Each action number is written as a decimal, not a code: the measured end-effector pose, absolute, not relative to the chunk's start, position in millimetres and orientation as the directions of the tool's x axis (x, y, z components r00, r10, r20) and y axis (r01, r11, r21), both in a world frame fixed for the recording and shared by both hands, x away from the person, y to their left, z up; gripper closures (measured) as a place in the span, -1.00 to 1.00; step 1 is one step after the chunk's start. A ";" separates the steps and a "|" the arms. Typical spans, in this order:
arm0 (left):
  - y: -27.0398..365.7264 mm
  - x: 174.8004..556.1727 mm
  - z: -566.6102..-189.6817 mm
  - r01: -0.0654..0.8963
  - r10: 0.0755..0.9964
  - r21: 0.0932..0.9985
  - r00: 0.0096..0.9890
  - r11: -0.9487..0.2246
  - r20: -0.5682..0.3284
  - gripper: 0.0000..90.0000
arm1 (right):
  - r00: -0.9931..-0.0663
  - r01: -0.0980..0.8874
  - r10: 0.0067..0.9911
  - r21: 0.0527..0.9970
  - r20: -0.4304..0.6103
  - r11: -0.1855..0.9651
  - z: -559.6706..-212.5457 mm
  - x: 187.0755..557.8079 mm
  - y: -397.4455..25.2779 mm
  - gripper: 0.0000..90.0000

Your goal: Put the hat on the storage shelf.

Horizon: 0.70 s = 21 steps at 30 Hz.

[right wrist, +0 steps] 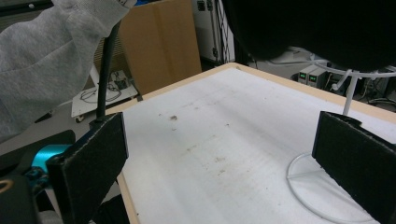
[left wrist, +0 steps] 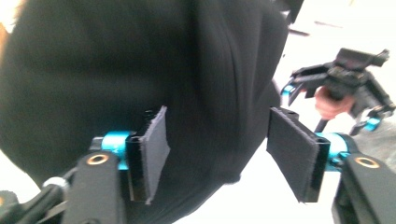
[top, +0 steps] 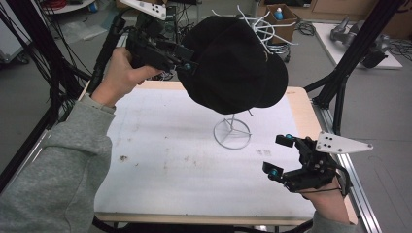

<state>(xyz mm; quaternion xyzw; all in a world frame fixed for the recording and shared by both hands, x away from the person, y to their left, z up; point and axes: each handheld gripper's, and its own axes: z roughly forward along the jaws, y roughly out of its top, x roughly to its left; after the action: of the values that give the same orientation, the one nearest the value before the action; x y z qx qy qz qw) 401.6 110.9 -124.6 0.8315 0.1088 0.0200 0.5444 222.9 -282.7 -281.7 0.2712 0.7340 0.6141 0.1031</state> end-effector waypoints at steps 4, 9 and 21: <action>115.0 398.4 -120.0 0.148 0.192 0.920 0.978 -0.363 -0.082 -0.36 | -0.831 0.268 0.526 0.959 0.179 0.097 -281.9 223.1 -283.2 -0.94; 123.3 394.9 -117.8 0.153 0.200 0.926 0.976 -0.346 -0.087 -0.70 | -0.829 0.271 0.528 0.958 0.184 0.091 -282.4 223.6 -284.1 -0.94; 146.1 374.8 -114.8 0.142 0.179 0.940 0.980 -0.309 -0.089 -0.87 | -0.832 0.265 0.527 0.959 0.174 0.102 -282.1 224.2 -281.6 -0.94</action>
<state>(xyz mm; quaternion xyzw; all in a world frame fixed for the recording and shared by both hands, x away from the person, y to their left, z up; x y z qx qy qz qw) 374.8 146.1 -114.8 0.8090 0.0992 0.0159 0.5792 224.2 -281.6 -282.1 0.2697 0.7346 0.6133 0.1067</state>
